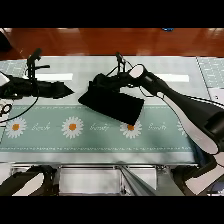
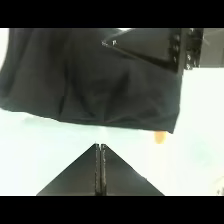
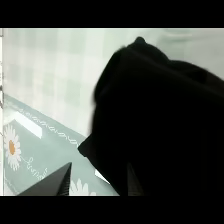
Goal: Fold the shirts.
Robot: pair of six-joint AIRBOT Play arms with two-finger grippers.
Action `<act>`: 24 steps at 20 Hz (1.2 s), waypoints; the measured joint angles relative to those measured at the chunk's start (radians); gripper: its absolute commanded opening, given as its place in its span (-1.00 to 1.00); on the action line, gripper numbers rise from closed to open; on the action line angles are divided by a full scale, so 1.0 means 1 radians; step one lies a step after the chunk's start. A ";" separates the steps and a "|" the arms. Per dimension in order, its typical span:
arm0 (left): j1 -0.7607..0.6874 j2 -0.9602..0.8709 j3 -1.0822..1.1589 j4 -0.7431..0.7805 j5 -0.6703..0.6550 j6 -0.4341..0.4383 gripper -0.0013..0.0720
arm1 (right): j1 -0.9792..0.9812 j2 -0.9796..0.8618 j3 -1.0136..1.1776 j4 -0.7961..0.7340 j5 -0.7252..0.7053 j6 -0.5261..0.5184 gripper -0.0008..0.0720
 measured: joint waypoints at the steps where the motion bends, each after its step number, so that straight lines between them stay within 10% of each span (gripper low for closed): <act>1: 0.002 -0.003 -0.016 0.000 0.013 0.000 -0.91 | -0.006 -0.002 0.003 0.012 0.014 -0.011 0.14; 6: 0.083 -0.010 -0.043 0.000 0.043 0.008 -0.91 | -0.175 0.118 0.010 -0.062 0.251 -0.022 0.14; 10: 0.212 0.020 -0.048 0.001 0.049 0.010 -0.91 | -0.332 0.409 -0.099 -0.494 0.507 0.114 0.14; 14: 0.256 0.058 -0.051 0.000 0.049 0.025 -0.91 | -0.430 0.732 -0.468 -0.781 0.460 0.302 0.14; 19: 0.204 0.070 -0.052 0.000 0.063 0.039 -0.91 | -0.491 0.858 -0.814 -0.672 0.269 0.365 0.14; 24: 0.164 0.069 -0.052 0.000 0.087 0.042 -0.91 | -0.501 0.690 -0.903 -0.278 0.112 0.147 0.14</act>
